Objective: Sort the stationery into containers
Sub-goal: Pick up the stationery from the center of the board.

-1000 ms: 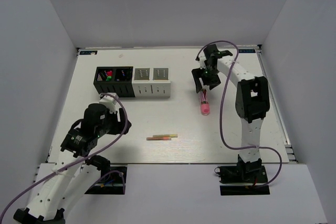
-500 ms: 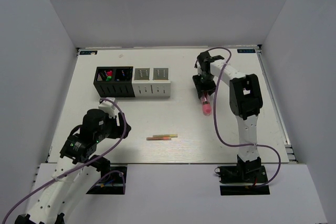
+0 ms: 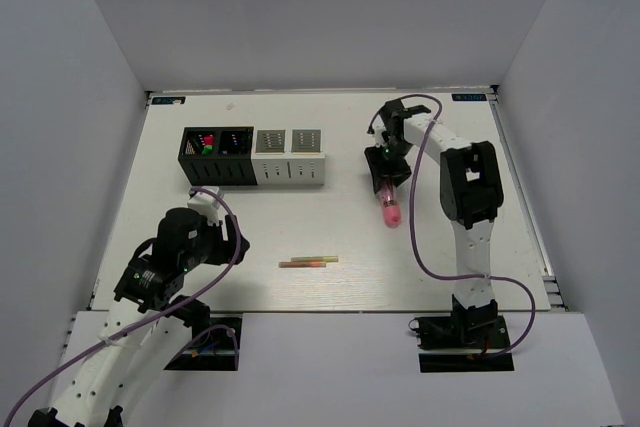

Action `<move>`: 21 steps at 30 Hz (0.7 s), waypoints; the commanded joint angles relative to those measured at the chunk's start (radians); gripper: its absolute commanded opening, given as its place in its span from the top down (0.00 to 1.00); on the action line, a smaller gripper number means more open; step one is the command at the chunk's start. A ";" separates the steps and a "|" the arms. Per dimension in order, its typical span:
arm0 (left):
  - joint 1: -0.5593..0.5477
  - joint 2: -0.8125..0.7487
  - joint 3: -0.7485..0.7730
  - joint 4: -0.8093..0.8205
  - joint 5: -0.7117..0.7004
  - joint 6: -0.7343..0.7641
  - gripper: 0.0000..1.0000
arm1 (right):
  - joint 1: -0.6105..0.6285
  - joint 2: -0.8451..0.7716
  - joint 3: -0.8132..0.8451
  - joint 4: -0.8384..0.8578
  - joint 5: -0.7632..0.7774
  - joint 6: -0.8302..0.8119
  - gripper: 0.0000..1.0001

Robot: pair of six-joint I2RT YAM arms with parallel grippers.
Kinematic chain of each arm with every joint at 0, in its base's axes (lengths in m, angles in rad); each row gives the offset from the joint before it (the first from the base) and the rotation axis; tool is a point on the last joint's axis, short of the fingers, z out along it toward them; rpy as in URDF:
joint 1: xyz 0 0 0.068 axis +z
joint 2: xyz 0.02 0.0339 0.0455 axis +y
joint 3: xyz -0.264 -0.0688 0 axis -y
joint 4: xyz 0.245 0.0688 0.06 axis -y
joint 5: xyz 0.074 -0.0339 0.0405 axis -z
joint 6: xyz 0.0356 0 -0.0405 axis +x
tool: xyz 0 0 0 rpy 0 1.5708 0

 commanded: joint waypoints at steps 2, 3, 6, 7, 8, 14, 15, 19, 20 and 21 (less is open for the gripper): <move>-0.002 0.003 0.035 -0.010 0.007 0.001 0.22 | 0.012 -0.152 0.087 -0.080 -0.236 -0.098 1.00; -0.006 0.005 0.037 -0.010 0.010 -0.005 0.22 | 0.014 -0.165 0.104 -0.083 -0.261 -0.117 1.00; -0.003 0.012 0.038 0.001 0.013 -0.016 0.22 | 0.035 -0.199 0.245 -0.135 -0.359 -0.155 1.00; -0.002 0.018 0.037 -0.001 0.013 -0.019 0.22 | 0.040 -0.199 0.318 -0.149 -0.374 -0.161 1.00; -0.003 0.020 0.035 0.001 0.015 -0.019 0.22 | 0.045 -0.197 0.394 -0.182 -0.418 -0.175 1.00; -0.003 0.038 0.034 0.007 0.007 -0.045 0.23 | 0.098 -0.223 0.552 -0.102 -0.451 -0.123 1.00; -0.003 0.037 0.034 0.008 0.007 -0.045 0.23 | 0.110 -0.248 0.538 -0.082 -0.454 -0.108 1.00; -0.003 0.054 0.051 -0.002 0.004 -0.049 0.23 | 0.147 -0.275 0.512 0.140 -0.468 -0.002 1.00; -0.002 0.058 0.064 0.008 0.001 -0.049 0.23 | 0.153 -0.277 0.509 0.176 -0.465 0.010 1.00; -0.003 0.071 0.071 0.004 0.003 -0.051 0.23 | 0.166 -0.274 0.503 0.211 -0.450 0.086 1.00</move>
